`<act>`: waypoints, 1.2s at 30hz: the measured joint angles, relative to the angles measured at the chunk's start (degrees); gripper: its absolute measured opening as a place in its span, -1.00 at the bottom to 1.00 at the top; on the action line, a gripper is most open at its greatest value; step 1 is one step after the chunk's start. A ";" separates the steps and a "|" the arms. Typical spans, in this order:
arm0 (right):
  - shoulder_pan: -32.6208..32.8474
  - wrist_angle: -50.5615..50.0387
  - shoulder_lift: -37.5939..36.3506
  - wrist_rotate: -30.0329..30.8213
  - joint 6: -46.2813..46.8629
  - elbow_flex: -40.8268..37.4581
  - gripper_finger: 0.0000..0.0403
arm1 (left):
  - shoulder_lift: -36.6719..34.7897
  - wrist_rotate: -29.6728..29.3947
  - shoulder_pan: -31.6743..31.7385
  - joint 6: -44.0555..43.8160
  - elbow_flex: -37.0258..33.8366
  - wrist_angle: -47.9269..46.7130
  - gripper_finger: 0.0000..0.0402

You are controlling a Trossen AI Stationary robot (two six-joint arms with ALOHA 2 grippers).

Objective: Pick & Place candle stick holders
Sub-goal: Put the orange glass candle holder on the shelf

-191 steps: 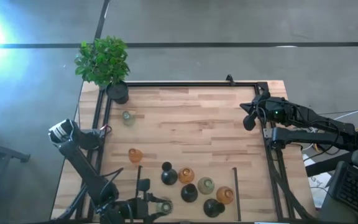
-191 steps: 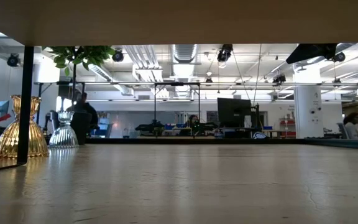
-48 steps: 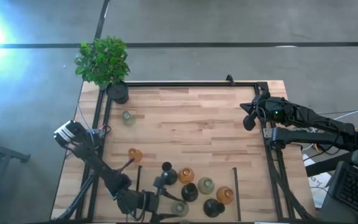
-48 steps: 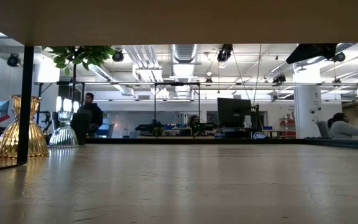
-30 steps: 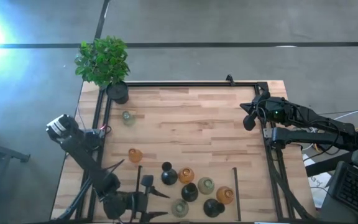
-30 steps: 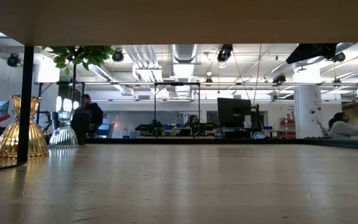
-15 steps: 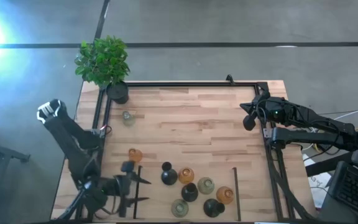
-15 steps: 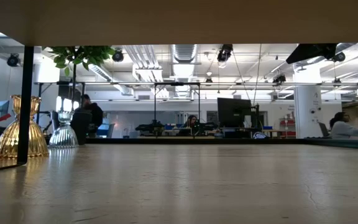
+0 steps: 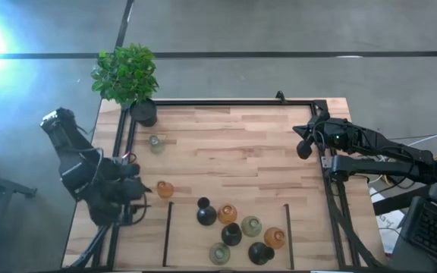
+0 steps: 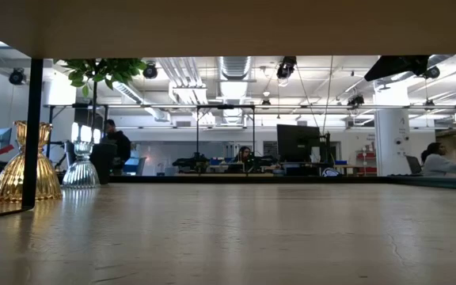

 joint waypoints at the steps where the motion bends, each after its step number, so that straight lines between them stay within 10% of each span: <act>1: 0.02 -0.02 0.02 0.00 0.00 -0.01 -0.96 | -0.31 2.17 0.65 -1.41 -0.33 -2.27 0.07; 19: 0.00 -0.02 0.02 0.00 0.00 -0.01 -0.96 | -0.42 10.43 12.24 0.52 -15.29 4.81 0.02; 36: 0.00 0.00 0.00 0.00 0.02 -0.01 -0.96 | -8.15 26.69 36.69 -28.35 -23.53 8.08 0.02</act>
